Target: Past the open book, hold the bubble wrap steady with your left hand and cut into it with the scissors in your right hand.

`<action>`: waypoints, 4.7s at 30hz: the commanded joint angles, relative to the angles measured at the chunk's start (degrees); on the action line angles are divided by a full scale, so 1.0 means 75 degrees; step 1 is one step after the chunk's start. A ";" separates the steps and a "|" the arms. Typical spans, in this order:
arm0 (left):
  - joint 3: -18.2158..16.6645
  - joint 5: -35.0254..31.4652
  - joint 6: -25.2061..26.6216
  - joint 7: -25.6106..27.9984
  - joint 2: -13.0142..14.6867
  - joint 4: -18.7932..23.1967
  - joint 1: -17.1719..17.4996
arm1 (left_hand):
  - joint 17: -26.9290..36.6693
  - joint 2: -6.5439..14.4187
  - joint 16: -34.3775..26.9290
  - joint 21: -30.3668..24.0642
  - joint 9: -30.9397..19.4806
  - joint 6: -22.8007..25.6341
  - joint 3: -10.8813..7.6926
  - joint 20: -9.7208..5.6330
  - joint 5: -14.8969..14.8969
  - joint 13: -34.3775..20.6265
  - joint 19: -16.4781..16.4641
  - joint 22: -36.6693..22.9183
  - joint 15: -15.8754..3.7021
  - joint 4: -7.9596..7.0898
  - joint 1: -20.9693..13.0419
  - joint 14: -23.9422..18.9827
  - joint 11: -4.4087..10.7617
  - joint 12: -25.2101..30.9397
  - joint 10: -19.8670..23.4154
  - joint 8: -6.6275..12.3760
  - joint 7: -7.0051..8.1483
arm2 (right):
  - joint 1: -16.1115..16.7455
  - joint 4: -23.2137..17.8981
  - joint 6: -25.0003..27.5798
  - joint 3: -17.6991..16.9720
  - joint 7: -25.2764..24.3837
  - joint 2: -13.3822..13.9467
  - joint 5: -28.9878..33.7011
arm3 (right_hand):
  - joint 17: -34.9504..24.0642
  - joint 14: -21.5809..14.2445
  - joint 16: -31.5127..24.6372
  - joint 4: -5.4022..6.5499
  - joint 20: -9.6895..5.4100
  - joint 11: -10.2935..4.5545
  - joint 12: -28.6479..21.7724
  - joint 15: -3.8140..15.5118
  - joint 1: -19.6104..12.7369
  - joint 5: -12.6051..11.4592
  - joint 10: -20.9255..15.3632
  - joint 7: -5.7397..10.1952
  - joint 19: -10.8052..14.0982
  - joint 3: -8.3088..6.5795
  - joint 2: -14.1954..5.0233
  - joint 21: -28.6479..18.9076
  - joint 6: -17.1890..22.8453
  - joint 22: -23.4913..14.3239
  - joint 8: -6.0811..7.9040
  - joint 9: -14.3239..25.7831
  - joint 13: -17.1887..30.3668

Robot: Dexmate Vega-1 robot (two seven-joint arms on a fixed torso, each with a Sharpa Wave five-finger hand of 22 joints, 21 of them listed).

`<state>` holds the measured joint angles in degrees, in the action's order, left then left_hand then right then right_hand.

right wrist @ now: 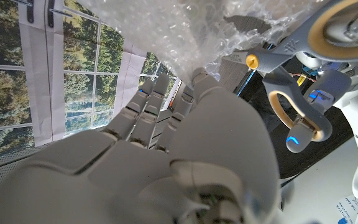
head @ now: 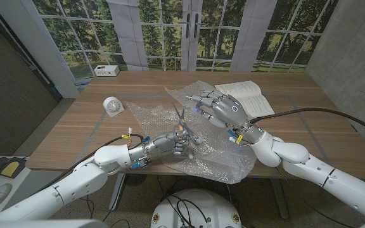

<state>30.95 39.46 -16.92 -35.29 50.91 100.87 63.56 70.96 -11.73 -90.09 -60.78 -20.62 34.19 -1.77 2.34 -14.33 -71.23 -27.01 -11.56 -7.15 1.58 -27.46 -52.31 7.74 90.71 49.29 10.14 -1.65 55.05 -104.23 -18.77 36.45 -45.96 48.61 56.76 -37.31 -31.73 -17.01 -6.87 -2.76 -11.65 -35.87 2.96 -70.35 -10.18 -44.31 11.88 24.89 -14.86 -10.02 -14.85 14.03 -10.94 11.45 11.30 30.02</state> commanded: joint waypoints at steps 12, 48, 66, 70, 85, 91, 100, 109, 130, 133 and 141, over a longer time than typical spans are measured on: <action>-0.0123 -0.0350 -0.0236 0.0550 0.0310 0.0437 0.0350 | 0.0008 0.0091 -0.0025 0.0057 0.0215 0.0352 0.0340 0.0056 -0.0208 -0.0020 0.0004 -0.0025 0.0045 0.0144 -0.0025 0.0032 -0.0002 0.0011 -0.0052 0.0107 -0.0182 | 0.0019 0.0049 0.0258 0.0027 0.0239 0.0013 0.0004 | -0.0061 -0.0092 0.0059 0.0004 -0.0129 0.0003 -0.0092 0.1440 -0.0093 -0.0039 -0.0025 -0.0017 0.0036 0.0028 -0.0010 -0.0007 0.0103 0.0004 -0.0022 0.0038 0.0009; -0.0321 0.0032 -0.0722 0.0894 -0.0033 0.0171 0.0690 | -0.0068 0.0390 0.0064 0.0108 -0.0345 0.2429 0.1071 0.0024 -0.0692 -0.0008 -0.0031 -0.0093 0.0042 0.0269 -0.0215 -0.0071 -0.0017 -0.0023 -0.0015 0.1369 0.0004 | 0.0003 -0.0073 0.0373 0.0008 0.0239 0.0056 -0.0008 | -0.0098 -0.0102 0.0150 0.0008 -0.0121 0.0002 -0.0116 0.1439 -0.0086 -0.0038 -0.0015 -0.0013 0.0027 0.0036 -0.0013 0.0017 0.0165 0.0007 -0.0020 0.0039 -0.0037; -0.0364 -0.0243 -0.0918 0.0984 -0.0004 0.0113 0.0716 | -0.3124 0.0979 0.3401 0.0653 -0.3173 0.1430 0.2183 0.0866 -0.1102 0.1824 0.1993 -0.0314 0.0637 -0.0049 -0.0540 0.4098 -0.0260 -0.2482 -0.4877 0.2793 0.0171 | -0.0017 -0.0047 0.0351 -0.0035 0.0185 0.0063 -0.0042 | -0.0129 -0.0107 0.0187 0.0010 -0.0084 0.0002 -0.0130 0.1439 -0.0087 -0.0038 -0.0002 -0.0013 -0.0018 0.0034 -0.0018 0.0044 0.0166 0.0006 -0.0030 0.0040 -0.0050; -0.0351 -0.0281 -0.0936 0.0961 0.0007 0.0094 0.0702 | -0.3271 0.1064 0.3709 0.0733 -0.3105 0.1506 0.2314 0.0922 -0.1116 0.2150 0.2349 -0.0361 0.0744 -0.0149 -0.0486 0.4795 -0.0349 -0.2946 -0.5459 0.2715 0.0202 | -0.0030 -0.0029 0.0336 -0.0030 0.0191 0.0062 -0.0043 | -0.0137 -0.0109 0.0198 0.0011 -0.0071 0.0001 -0.0136 0.1439 -0.0087 -0.0038 -0.0002 -0.0014 -0.0010 0.0033 -0.0019 0.0043 0.0169 0.0006 -0.0031 0.0040 -0.0051; -0.0309 -0.0311 -0.1000 0.0946 -0.0065 0.0004 0.0638 | -0.3727 0.1238 0.4637 0.1230 -0.2796 0.1610 0.2679 0.1048 -0.1132 0.3284 0.3599 -0.0259 0.1286 -0.0451 -0.0407 0.7041 -0.0739 -0.4519 -0.6951 0.2426 0.0249 | -0.0101 0.0051 0.0296 -0.0018 0.0193 0.0040 -0.0059 | -0.0168 -0.0120 0.0226 0.0014 -0.0068 0.0002 -0.0149 0.1439 -0.0087 -0.0039 0.0013 -0.0013 -0.0029 0.0030 -0.0023 0.0058 0.0168 0.0004 -0.0036 0.0040 -0.0059; -0.0256 -0.0085 -0.1008 0.0695 -0.0172 -0.0157 0.0542 | -0.4084 0.1093 0.4991 0.1320 -0.2720 0.1690 0.2751 0.1085 -0.1094 0.3590 0.3762 -0.0199 0.1411 -0.0494 -0.0385 0.7430 -0.0722 -0.5033 -0.7515 0.2383 0.0263 | -0.0130 0.0064 0.0295 -0.0007 0.0223 0.0025 -0.0066 | -0.0177 -0.0120 0.0237 0.0014 -0.0058 0.0001 -0.0151 0.1439 -0.0087 -0.0039 0.0021 -0.0013 -0.0022 0.0029 -0.0022 0.0058 0.0172 0.0004 -0.0035 0.0041 -0.0063; -0.0299 0.0334 -0.1069 0.0640 -0.0431 -0.0311 0.0632 | -0.5281 0.1106 0.5528 0.1179 -0.3576 0.2271 0.2631 0.0876 -0.1009 0.4605 0.3014 0.0037 0.0876 -0.0429 -0.0824 0.6390 -0.0834 -0.5414 -0.6344 0.3162 0.0035 | -0.0137 0.0060 0.0303 -0.0014 0.0218 0.0023 -0.0082 | -0.0188 -0.0122 0.0259 0.0017 -0.0061 0.0001 -0.0162 0.1440 -0.0086 -0.0038 0.0016 -0.0014 -0.0023 0.0027 -0.0025 0.0063 0.0178 0.0004 -0.0035 0.0041 -0.0069; -0.0358 0.0411 -0.1005 0.0763 -0.0480 -0.0258 0.0728 | -0.5971 0.1171 0.5818 0.1124 -0.4420 0.2017 0.2578 0.0913 -0.0901 0.5182 0.2694 0.0057 0.0789 -0.0412 -0.1065 0.5720 -0.0844 -0.5662 -0.5728 0.3635 0.0130 | -0.0135 0.0038 0.0286 -0.0030 0.0180 0.0037 -0.0082 | -0.0211 -0.0129 0.0280 0.0018 -0.0050 0.0001 -0.0179 0.1440 -0.0087 -0.0038 0.0010 -0.0013 -0.0033 0.0026 -0.0024 0.0074 0.0201 0.0004 -0.0030 0.0041 -0.0075; -0.0530 0.0735 -0.0871 0.1171 -0.0692 -0.0132 0.1044 | -0.7407 0.2413 0.5726 0.0891 -0.6422 0.0848 0.1875 0.0650 0.0232 0.6071 0.1613 0.0079 -0.0307 -0.0171 -0.2360 0.1131 -0.0012 -0.5116 -0.0963 0.5666 0.0442 | 0.0028 -0.0189 0.0355 -0.0139 0.0168 0.0139 -0.0040 | -0.0242 -0.0129 0.0327 0.0021 -0.0053 0.0000 -0.0188 0.1439 -0.0084 -0.0036 0.0026 -0.0014 -0.0054 0.0023 -0.0025 0.0097 0.0225 0.0008 -0.0031 0.0041 -0.0100; -0.0536 0.0708 -0.0886 0.1170 -0.0702 -0.0147 0.1054 | -0.7072 0.2493 0.5677 0.0995 -0.6355 0.0586 0.1793 0.0740 0.0290 0.5745 0.1731 0.0079 -0.0219 -0.0124 -0.2429 0.1435 -0.0060 -0.5111 -0.1407 0.5660 0.0440 | 0.0050 -0.0215 0.0374 -0.0151 0.0176 0.0145 -0.0027 | -0.0243 -0.0127 0.0339 0.0022 -0.0043 -0.0001 -0.0189 0.1438 -0.0082 -0.0035 0.0029 -0.0013 -0.0050 0.0023 -0.0026 0.0098 0.0233 0.0009 -0.0030 0.0041 -0.0106; -0.0557 0.0336 -0.1040 0.1434 -0.0726 -0.0160 0.1120 | -0.6498 0.2415 0.5459 0.1122 -0.6237 0.0343 0.1776 0.0797 0.0364 0.5171 0.1834 0.0065 -0.0087 -0.0097 -0.2333 0.1766 -0.0049 -0.4920 -0.1775 0.5663 0.0525 | 0.0106 -0.0286 0.0428 -0.0207 0.0174 0.0179 -0.0007 | -0.0254 -0.0131 0.0357 0.0024 -0.0040 0.0000 -0.0209 0.1438 -0.0078 -0.0034 0.0012 -0.0013 -0.0043 0.0025 -0.0023 0.0102 0.0238 0.0010 -0.0032 0.0041 -0.0106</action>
<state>27.11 44.26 -23.74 -26.56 45.82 99.64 71.21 20.89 6.54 -48.23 -52.73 -67.53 37.72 11.63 8.30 -11.85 -31.11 -13.49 -10.92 -3.68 0.79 -45.13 -39.61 3.40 53.05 32.56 52.70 2.54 55.28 -105.65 -16.10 35.40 -44.67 49.63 56.42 -39.01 -32.24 -14.40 -6.95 -2.54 -11.28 -37.10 3.06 -70.51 -10.13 -43.91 11.88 24.67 -14.79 -10.19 -14.18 15.46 -10.95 11.22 11.30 29.07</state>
